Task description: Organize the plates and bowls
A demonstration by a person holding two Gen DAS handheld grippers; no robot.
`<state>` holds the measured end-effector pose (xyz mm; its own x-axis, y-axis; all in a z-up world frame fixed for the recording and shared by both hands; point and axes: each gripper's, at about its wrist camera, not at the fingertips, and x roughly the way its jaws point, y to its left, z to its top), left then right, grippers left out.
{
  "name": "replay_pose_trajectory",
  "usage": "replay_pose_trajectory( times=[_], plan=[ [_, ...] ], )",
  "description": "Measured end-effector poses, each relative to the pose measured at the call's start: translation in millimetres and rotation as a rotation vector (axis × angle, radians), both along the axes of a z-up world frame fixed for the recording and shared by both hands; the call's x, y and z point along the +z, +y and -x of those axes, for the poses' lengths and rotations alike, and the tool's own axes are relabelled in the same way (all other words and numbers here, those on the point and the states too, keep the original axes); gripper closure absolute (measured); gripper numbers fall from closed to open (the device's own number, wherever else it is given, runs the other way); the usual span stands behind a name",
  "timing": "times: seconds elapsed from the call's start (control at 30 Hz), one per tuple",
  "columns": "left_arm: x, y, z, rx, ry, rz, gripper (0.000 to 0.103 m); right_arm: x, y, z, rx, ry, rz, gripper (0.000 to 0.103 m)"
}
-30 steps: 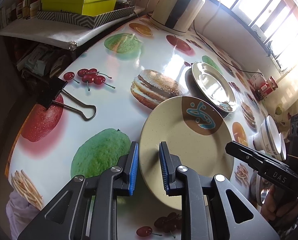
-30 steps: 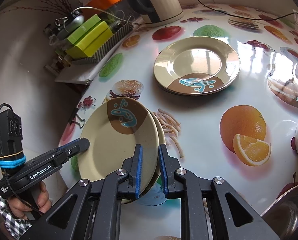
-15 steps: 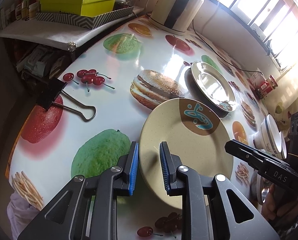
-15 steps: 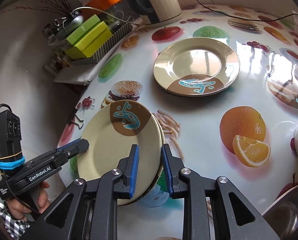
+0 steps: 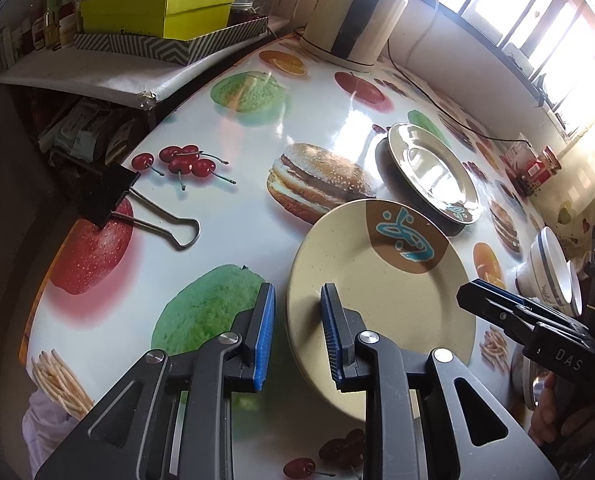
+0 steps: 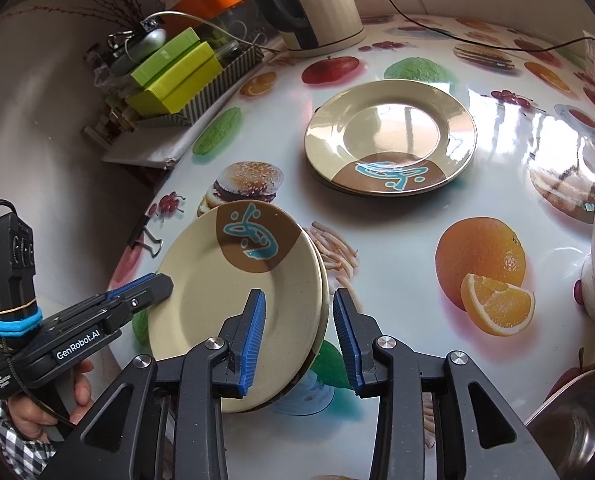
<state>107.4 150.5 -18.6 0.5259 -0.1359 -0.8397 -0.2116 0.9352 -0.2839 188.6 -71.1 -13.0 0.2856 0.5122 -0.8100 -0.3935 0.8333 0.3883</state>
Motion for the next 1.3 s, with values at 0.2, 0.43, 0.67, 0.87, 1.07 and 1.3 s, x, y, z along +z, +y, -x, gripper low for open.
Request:
replay_pose_trajectory(
  times=[0.2, 0.43, 0.67, 0.87, 1.07, 1.3],
  plan=[
    [4.6, -1.4, -2.8, -0.003, -0.024, -0.028, 0.068, 2.3, -0.7, 0.5, -0.012, -0.019, 0.014, 0.066],
    [10.9, -6.3, -9.4, -0.016, -0.043, -0.094, 0.066, 5.6, -4.3, -1.8, -0.04, -0.039, 0.027, 0.06],
    [13.5, -12.3, -21.4, -0.043, -0.047, -0.115, 0.066, 11.6, -9.4, -5.8, -0.066, -0.072, 0.046, 0.057],
    [19.1, -21.1, -35.0, -0.074, -0.063, -0.127, 0.066, 13.9, -18.2, -14.1, -0.112, -0.082, 0.054, 0.057],
    [28.2, -30.5, -57.0, -0.114, -0.087, -0.107, 0.066, 17.0, -31.6, -28.5, -0.168, -0.088, 0.062, 0.057],
    [34.0, -40.0, -87.0, -0.142, -0.096, -0.081, 0.066, 21.7, -45.7, -51.8, -0.224, -0.096, 0.048, 0.057]
  ],
)
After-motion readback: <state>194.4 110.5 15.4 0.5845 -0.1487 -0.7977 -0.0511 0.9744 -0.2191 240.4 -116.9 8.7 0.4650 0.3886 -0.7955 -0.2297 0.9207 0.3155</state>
